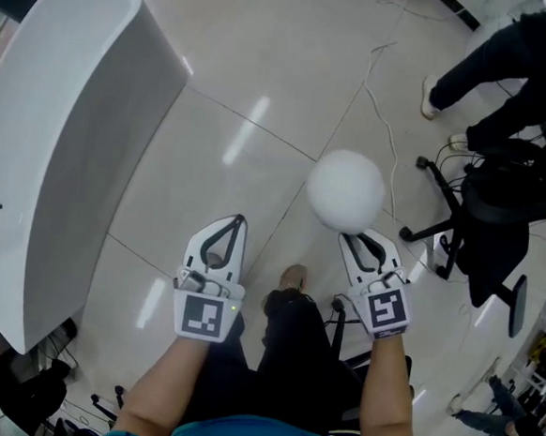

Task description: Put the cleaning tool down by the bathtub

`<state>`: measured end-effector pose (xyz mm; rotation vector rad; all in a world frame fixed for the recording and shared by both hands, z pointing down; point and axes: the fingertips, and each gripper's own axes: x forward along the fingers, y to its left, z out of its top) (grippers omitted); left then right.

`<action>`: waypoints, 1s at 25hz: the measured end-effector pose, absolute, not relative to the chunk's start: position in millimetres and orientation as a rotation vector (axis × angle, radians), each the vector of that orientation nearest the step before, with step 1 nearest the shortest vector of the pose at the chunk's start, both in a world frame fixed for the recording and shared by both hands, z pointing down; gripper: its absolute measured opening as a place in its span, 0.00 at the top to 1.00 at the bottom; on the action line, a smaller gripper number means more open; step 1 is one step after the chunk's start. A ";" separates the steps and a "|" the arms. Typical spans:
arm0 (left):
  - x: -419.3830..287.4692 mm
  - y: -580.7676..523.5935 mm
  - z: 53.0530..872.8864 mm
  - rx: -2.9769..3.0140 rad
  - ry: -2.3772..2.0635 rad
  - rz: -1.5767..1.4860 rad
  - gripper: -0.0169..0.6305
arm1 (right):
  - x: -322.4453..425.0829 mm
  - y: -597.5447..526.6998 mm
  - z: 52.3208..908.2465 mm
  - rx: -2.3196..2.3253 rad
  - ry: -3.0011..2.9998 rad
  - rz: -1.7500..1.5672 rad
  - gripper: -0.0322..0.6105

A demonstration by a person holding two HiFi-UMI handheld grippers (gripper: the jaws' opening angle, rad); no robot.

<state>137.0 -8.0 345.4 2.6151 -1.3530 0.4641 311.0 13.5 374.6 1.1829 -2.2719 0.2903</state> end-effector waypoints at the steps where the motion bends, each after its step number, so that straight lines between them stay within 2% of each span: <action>1: 132.2 -2.7 335.0 2.616 -1.361 0.480 0.98 | 307.1 10.5 350.2 1.252 -2.306 0.319 0.80; 6: 93.4 9.8 299.1 2.527 -1.496 0.395 0.98 | 290.7 -5.3 267.6 1.557 -2.473 0.606 0.80; 12: 15.7 14.2 282.7 2.392 -1.661 0.237 0.98 | 225.4 -8.7 241.7 1.703 -2.605 0.964 0.80; 25: -159.2 42.9 255.2 2.126 -2.005 0.175 0.98 | 49.7 -38.9 216.0 1.449 -2.846 1.118 0.80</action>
